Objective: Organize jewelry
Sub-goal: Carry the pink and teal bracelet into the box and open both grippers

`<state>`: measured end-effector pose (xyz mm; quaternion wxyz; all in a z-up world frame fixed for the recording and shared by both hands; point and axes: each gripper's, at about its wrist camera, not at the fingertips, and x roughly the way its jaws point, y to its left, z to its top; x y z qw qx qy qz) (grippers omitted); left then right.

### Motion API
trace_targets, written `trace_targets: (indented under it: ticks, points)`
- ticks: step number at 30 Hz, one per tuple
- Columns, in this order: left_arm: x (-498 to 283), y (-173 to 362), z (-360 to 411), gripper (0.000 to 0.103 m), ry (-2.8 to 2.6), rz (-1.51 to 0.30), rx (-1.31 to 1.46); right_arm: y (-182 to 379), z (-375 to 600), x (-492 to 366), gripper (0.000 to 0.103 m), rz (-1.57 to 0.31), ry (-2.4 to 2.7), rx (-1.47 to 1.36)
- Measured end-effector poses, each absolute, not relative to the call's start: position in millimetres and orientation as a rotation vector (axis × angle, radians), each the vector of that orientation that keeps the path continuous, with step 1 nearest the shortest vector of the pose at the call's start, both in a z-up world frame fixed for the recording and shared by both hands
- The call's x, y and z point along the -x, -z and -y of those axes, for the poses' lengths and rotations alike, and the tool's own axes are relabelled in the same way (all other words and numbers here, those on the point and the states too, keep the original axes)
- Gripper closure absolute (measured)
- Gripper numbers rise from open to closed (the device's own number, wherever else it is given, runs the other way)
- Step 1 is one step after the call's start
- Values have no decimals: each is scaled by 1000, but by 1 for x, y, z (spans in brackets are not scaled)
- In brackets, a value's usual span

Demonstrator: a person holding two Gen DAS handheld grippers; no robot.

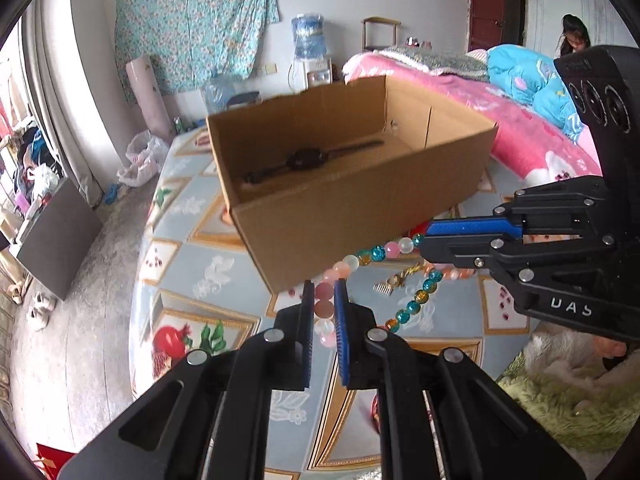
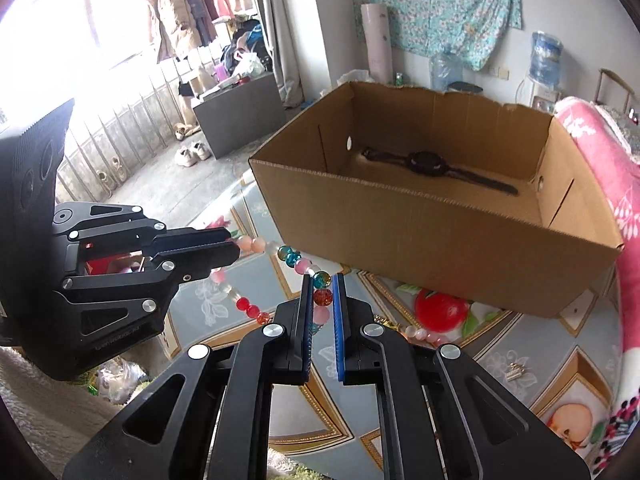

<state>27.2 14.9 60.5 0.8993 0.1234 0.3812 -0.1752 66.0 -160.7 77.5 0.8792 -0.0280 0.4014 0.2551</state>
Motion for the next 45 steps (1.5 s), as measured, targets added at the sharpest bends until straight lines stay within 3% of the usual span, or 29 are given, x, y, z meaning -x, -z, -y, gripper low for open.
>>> trace_targets:
  ticks: [16,24,32,43,45]
  points:
    - [-55,-145,13,94,372,-494,-302,-149,192,-96,96,-576,-485,71]
    - [-100,-163,24,94,351,-448,-265,-153,191,-147,96,-577,-497,52]
    - [-160,-159,28,94,358,-514,-273,-139,189,-214,96,-735,-588,32]
    - [-225,-94,24,93,401,-868,-273,-85,169,-269,96,-1087,-703,48]
    - [-228,-83,27,93,403,-918,-308,-73,164,-277,90,-1171,-710,39]
